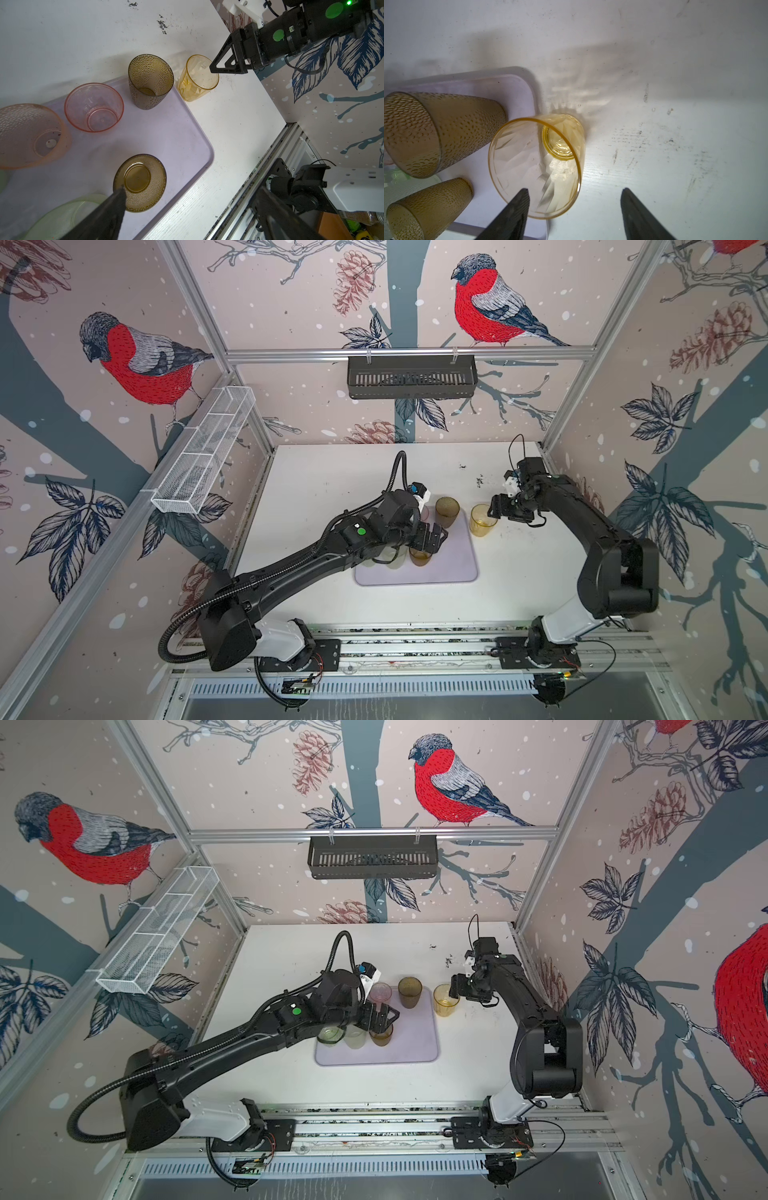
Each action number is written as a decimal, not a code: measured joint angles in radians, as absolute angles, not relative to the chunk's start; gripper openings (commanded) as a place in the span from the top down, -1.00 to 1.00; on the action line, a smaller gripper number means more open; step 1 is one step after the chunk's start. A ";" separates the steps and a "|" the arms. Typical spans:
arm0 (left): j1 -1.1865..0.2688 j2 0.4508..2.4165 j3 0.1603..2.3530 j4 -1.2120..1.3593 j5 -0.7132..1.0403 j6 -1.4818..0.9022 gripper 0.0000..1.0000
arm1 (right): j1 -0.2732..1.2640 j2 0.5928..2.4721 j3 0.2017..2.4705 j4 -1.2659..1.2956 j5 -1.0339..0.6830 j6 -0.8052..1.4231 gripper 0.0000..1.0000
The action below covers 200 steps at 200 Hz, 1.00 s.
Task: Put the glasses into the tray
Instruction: 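Move the right gripper over the clear yellow cup beside the tray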
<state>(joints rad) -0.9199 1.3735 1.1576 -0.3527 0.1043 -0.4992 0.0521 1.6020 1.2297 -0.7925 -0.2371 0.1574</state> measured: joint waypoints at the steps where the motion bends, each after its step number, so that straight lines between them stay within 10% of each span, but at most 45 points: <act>1: -0.920 1.374 1.158 -0.353 0.104 -0.499 -0.95 | 0.052 1.602 1.230 -0.792 -0.237 0.157 -0.34; 200: -0.920 1.364 1.152 -0.350 0.101 -0.501 -0.95 | 0.092 1.664 1.230 -0.760 -0.234 0.154 0.26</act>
<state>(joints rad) -0.9203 1.3643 1.1519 -0.3504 0.1005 -0.5014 0.0917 1.6638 1.2301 -0.7605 -0.2337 0.1539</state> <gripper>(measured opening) 0.976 0.382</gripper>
